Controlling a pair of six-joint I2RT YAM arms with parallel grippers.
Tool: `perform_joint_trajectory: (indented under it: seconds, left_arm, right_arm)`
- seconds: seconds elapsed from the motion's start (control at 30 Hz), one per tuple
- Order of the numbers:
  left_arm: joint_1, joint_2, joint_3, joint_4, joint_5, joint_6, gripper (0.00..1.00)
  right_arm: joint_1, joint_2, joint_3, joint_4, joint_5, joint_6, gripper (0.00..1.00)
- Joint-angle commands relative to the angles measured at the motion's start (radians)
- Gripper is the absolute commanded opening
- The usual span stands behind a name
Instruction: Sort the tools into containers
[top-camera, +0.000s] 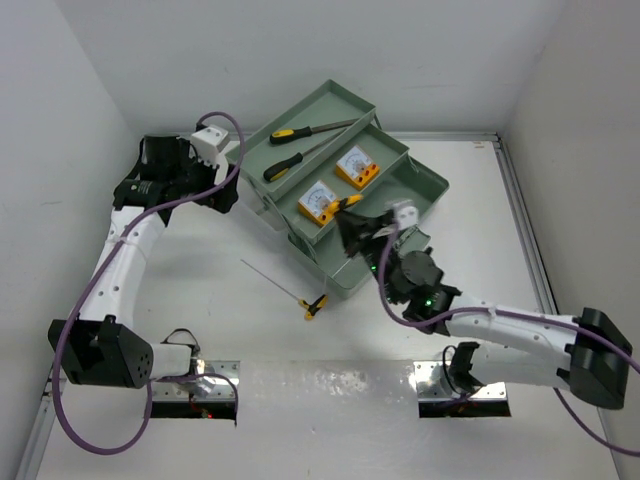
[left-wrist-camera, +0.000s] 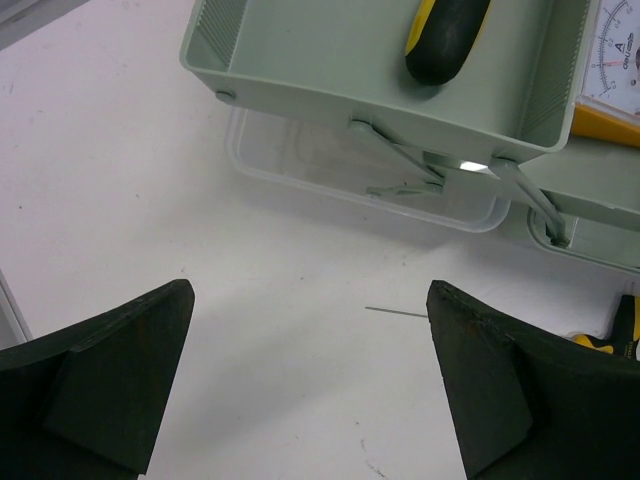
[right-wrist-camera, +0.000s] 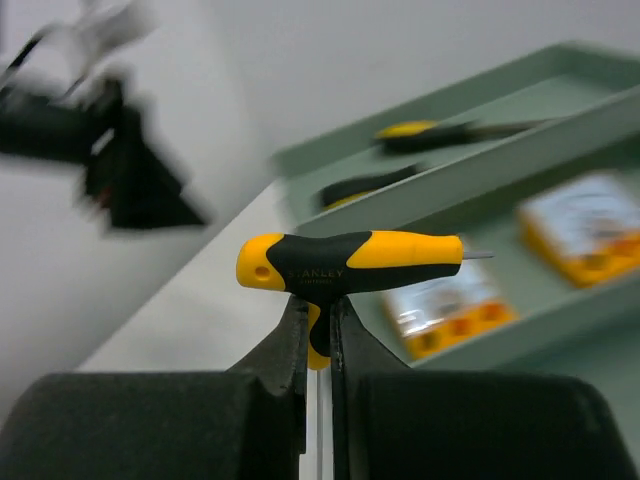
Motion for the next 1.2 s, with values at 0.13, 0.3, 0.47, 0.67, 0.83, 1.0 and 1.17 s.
perform_joint_trajectory:
  seconds: [0.13, 0.3, 0.47, 0.67, 0.83, 1.0, 1.17]
  left_arm:
    - [0.004, -0.027, 0.001, 0.034, 0.027, -0.014, 1.0]
    - [0.004, -0.022, 0.005, 0.045, 0.048, -0.033, 1.0]
    - [0.004, -0.024, -0.001, 0.042, 0.059, -0.034, 1.0]
    - [0.006, -0.039, -0.019, 0.025, 0.03, -0.004, 1.0]
    - [0.006, -0.048, -0.045, 0.024, 0.017, 0.016, 1.0]
    - [0.006, -0.05, -0.068, 0.034, 0.022, 0.023, 1.0]
    - [0.004, -0.053, -0.084, 0.036, 0.024, 0.027, 1.0]
  right_arm:
    - [-0.08, -0.175, -0.154, 0.469, 0.486, -0.155, 0.0]
    - [-0.199, -0.186, -0.163, 0.439, 0.526, -0.069, 0.0]
    - [-0.343, -0.102, -0.147, 0.282, 0.533, 0.168, 0.0]
    - [-0.486, 0.07, -0.053, -0.015, 0.398, 0.495, 0.0]
    - [-0.541, 0.165, -0.039, -0.06, 0.339, 0.611, 0.0]
    - [-0.578, 0.249, 0.03, -0.156, 0.227, 0.614, 0.48]
    - [-0.612, 0.282, 0.108, -0.198, 0.143, 0.492, 0.78]
